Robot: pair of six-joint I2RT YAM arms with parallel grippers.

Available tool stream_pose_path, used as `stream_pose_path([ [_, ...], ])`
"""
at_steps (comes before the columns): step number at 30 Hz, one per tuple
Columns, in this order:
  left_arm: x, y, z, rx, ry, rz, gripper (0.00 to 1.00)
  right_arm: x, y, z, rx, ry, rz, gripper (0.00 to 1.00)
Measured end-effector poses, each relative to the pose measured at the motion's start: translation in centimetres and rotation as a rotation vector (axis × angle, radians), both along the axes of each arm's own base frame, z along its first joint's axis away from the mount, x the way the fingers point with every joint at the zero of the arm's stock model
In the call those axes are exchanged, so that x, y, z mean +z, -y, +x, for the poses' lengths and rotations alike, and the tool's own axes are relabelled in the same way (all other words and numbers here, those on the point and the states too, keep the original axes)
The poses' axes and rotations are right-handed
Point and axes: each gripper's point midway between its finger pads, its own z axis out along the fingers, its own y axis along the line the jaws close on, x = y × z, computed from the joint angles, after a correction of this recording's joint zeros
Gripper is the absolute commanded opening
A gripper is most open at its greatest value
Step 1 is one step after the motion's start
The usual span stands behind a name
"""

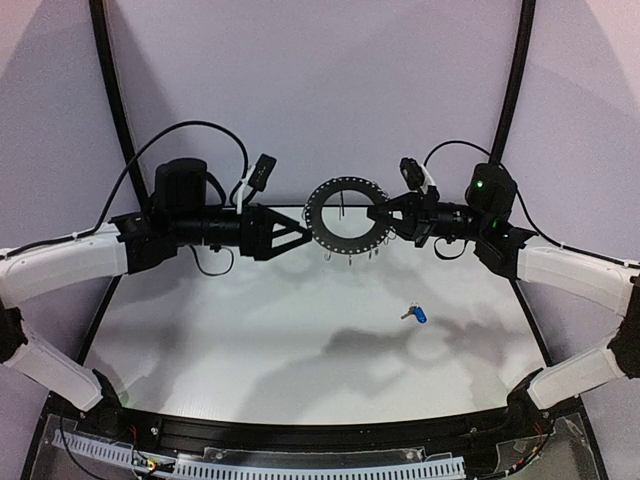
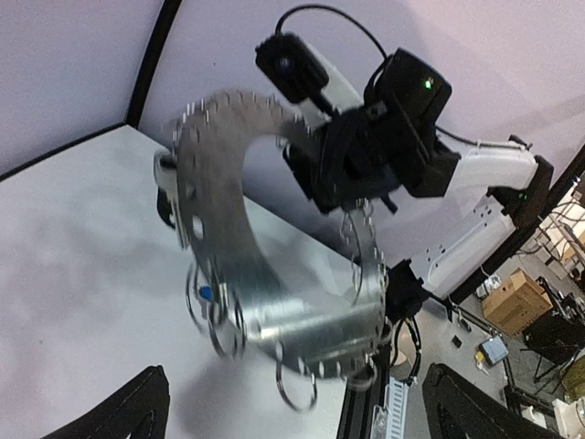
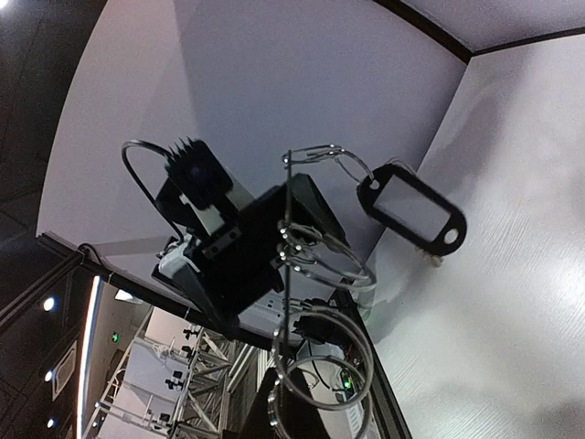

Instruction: Put the keys on the keyring

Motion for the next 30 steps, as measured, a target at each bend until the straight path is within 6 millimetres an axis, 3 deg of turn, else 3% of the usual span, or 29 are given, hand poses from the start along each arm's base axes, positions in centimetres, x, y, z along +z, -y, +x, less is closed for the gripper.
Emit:
stream_pose_path([
  [5, -3.5, -2.1, -2.5, -0.020, -0.001, 0.038, 0.97, 0.1, 0.2, 1.0, -0.057, -0.043, 0.005, 0.00],
  [10, -3.5, -3.0, -3.3, -0.012, 0.044, -0.008, 0.91, 0.1, 0.5, 2.3, -0.135, -0.105, 0.019, 0.00],
  [23, -2.0, -0.3, -2.1, -0.027, 0.131, -0.064, 0.91, -0.1, 1.4, 4.9, -0.302, -0.189, 0.051, 0.00],
  [30, -1.8, 1.6, -1.0, -0.020, 0.122, -0.092, 0.90, 0.8, 1.5, 4.7, -0.366, -0.173, 0.063, 0.00],
])
